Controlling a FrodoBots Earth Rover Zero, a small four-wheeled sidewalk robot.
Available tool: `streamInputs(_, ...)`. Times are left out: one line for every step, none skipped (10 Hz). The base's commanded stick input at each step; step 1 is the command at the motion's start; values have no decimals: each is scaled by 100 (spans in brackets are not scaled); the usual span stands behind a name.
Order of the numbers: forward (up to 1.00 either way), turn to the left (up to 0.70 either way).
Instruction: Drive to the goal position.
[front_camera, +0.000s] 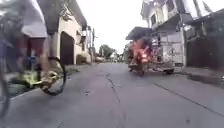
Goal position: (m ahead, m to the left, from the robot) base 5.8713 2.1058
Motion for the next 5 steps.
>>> streamInputs(100,4)
streamInputs(100,4)
streamInputs(100,4)
streamInputs(100,4)
streamInputs(100,4)
